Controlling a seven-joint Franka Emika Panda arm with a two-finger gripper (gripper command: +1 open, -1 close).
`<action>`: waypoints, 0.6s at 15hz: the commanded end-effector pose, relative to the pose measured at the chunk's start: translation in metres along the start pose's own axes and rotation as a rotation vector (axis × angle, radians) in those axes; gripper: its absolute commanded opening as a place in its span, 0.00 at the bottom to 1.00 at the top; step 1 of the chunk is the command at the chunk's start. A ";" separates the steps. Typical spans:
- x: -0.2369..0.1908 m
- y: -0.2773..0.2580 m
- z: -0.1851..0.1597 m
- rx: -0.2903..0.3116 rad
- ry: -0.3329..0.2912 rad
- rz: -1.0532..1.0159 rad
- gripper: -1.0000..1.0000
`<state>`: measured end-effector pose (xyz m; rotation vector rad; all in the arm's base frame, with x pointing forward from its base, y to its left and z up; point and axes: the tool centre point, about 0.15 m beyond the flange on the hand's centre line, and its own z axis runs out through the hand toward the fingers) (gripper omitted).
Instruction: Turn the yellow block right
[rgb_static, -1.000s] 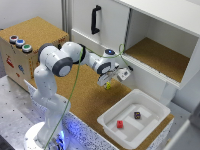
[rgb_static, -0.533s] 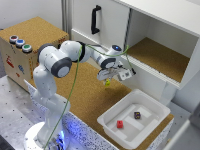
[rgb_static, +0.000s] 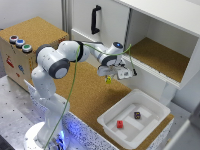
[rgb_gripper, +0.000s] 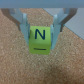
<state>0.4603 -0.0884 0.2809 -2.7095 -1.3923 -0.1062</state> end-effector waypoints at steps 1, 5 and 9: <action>0.006 -0.025 0.009 -0.048 -0.049 0.234 0.00; 0.006 -0.028 0.023 -0.031 -0.037 0.437 0.00; -0.006 -0.029 0.035 -0.032 -0.006 0.644 0.00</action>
